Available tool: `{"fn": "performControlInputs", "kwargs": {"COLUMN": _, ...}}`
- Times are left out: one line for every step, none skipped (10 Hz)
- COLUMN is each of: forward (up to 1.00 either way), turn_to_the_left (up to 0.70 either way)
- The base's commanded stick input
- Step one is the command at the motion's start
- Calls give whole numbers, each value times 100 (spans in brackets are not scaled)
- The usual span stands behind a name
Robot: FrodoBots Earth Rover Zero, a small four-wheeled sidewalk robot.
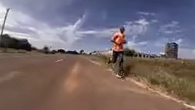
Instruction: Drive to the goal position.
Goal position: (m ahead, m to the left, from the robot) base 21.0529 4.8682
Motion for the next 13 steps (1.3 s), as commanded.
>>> {"fn": "performControlInputs", "kwargs": {"forward": 100, "turn_to_the_left": 0}}
{"fn": "performControlInputs", "kwargs": {"forward": 100, "turn_to_the_left": 0}}
{"fn": "performControlInputs", "kwargs": {"forward": 100, "turn_to_the_left": 0}}
{"fn": "performControlInputs", "kwargs": {"forward": 100, "turn_to_the_left": 0}}
{"fn": "performControlInputs", "kwargs": {"forward": 100, "turn_to_the_left": 0}}
{"fn": "performControlInputs", "kwargs": {"forward": 100, "turn_to_the_left": 16}}
{"fn": "performControlInputs", "kwargs": {"forward": 100, "turn_to_the_left": 16}}
{"fn": "performControlInputs", "kwargs": {"forward": 100, "turn_to_the_left": 17}}
{"fn": "performControlInputs", "kwargs": {"forward": 100, "turn_to_the_left": 0}}
{"fn": "performControlInputs", "kwargs": {"forward": 100, "turn_to_the_left": 0}}
{"fn": "performControlInputs", "kwargs": {"forward": 100, "turn_to_the_left": 0}}
{"fn": "performControlInputs", "kwargs": {"forward": 100, "turn_to_the_left": 0}}
{"fn": "performControlInputs", "kwargs": {"forward": 100, "turn_to_the_left": 0}}
